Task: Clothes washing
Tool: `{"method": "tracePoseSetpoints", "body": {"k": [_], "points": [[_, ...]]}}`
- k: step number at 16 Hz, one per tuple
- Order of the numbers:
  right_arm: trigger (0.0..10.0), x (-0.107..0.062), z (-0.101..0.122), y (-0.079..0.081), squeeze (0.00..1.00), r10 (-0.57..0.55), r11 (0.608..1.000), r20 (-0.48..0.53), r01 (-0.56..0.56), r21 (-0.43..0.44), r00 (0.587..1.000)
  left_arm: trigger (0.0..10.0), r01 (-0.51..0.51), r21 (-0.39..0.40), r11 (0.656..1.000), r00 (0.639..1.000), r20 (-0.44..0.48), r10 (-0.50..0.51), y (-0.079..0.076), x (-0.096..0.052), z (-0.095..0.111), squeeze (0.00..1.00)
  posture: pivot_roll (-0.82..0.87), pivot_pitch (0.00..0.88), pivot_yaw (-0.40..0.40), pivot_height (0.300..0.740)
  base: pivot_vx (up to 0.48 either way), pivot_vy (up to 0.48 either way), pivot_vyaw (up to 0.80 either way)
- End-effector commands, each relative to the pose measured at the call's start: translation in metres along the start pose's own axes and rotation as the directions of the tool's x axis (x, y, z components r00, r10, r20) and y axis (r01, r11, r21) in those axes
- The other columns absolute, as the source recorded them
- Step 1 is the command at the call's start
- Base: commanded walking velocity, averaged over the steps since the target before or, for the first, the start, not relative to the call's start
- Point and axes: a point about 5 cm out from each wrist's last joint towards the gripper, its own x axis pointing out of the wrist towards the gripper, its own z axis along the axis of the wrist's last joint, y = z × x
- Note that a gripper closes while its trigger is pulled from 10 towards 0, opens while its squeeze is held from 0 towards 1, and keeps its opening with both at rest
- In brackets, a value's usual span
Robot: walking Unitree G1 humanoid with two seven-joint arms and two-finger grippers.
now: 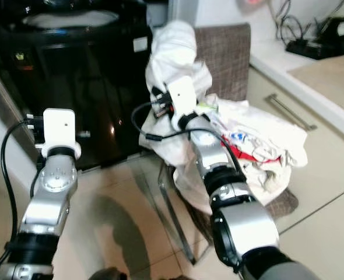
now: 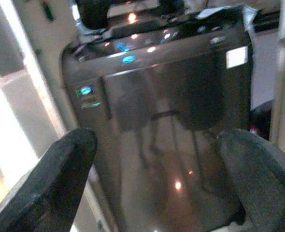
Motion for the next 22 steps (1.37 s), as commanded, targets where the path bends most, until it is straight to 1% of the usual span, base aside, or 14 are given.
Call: {"method": "tracePoseSetpoints", "body": {"k": [1,2,4,6,8,9,10,14,16,18,19,20,21,22], "points": [[0.8,0.006,0.008,0.006,0.0,0.031,0.999,0.021,-0.03,-0.023,0.999,10.0,-0.019,0.004,1.0,1.0,-0.008,0.019,0.003,0.001,-0.001,0.0,0.08,0.0,-0.055,0.74,0.0,0.0,0.0],[10.0,0.002,-0.002,0.003,0.0,0.007,1.0,-0.025,-0.007,-0.003,1.0,10.0,-0.027,0.004,1.0,1.0,-0.009,0.027,0.005,0.001,-0.001,0.0,0.08,0.0,-0.057,0.74,0.0,0.0,0.0],[10.0,-0.008,-0.019,-0.001,0.0,-0.036,0.999,-0.095,0.037,0.012,0.995,10.0,-0.046,0.002,0.999,0.999,-0.021,0.046,0.007,0.001,-0.004,0.0,0.08,0.0,-0.06,0.74,0.0,0.0,0.0],[10.0,-0.012,-0.025,-0.002,0.0,-0.052,0.998,-0.109,0.054,0.02,0.993,10.0,-0.046,0.017,0.999,0.999,-0.016,0.046,0.007,0.002,-0.004,0.0,0.08,0.0,-0.06,0.74,0.0,0.0,0.0],[10.0,-0.016,-0.028,-0.005,0.0,-0.099,0.994,-0.106,0.103,0.037,0.989,10.0,-0.034,0.018,0.999,0.999,-0.009,0.034,0.007,0.003,-0.003,0.0,0.07,0.0,-0.053,0.74,0.0,0.0,0.0],[10.0,-0.018,-0.031,-0.005,0.0,-0.109,0.993,-0.11,0.113,0.035,0.988,10.0,-0.019,-0.025,1.0,1.0,0.0,0.019,0.008,0.002,-0.002,0.0,0.06,0.0,-0.05,0.74,0.27,0.0,0.0],[10.0,-0.019,-0.033,-0.004,0.0,-0.109,0.993,-0.114,0.114,0.034,0.987,10.0,-0.013,-0.042,0.999,1.0,0.005,0.013,0.009,0.002,-0.001,0.0,0.06,0.0,-0.05,0.74,0.394,0.274,0.0],[10.0,-0.02,-0.033,-0.005,0.0,-0.11,0.992,-0.114,0.116,0.05,0.987,10.0,-0.027,-0.026,0.999,1.0,0.004,0.027,0.01,0.003,-0.001,0.0,0.06,0.0,-0.046,0.74,0.392,0.277,0.0],[10.0,-0.02,-0.032,-0.007,0.0,-0.118,0.991,-0.12,0.125,0.047,0.986,10.0,-0.029,-0.029,0.999,1.0,0.001,0.029,0.011,0.003,-0.002,0.0,0.06,0.0,-0.046,0.74,0.394,0.274,0.69],[10.0,-0.019,-0.03,-0.009,0.11,-0.119,0.992,-0.117,0.123,0.027,0.986,10.0,-0.035,-0.027,0.999,0.999,-0.001,0.035,0.011,0.003,-0.002,0.0,0.07,0.0,-0.051,0.74,0.399,0.268,0.67],[10.0,-0.018,-0.029,-0.011,0.15,-0.126,0.991,-0.115,0.13,0.02,0.985,10.0,-0.047,-0.019,0.999,0.999,-0.013,0.047,0.011,0.003,-0.003,0.0,0.07,0.0,-0.054,0.74,0.379,0.24,0.64],[10.0,-0.018,-0.028,-0.016,0.14,-0.142,0.989,-0.121,0.146,0.021,0.982,10.0,-0.061,-0.011,0.998,0.998,-0.026,0.06,0.011,0.003,-0.004,0.0,0.07,0.0,-0.054,0.74,0.0,0.0,0.64],[10.0,-0.018,-0.028,-0.016,0.14,-0.144,0.989,-0.122,0.147,0.023,0.982,10.0,-0.054,-0.017,0.998,0.998,-0.025,0.054,0.01,0.003,-0.004,0.0,0.07,0.0,-0.054,0.74,0.0,0.0,0.64],[10.0,-0.019,-0.028,-0.02,0.08,-0.165,0.985,-0.124,0.171,0.039,0.979,10.0,-0.03,-0.003,1.0,1.0,-0.007,0.03,0.006,0.003,-0.002,0.0,0.07,0.0,-0.054,0.74,0.0,0.0,0.41]]}}
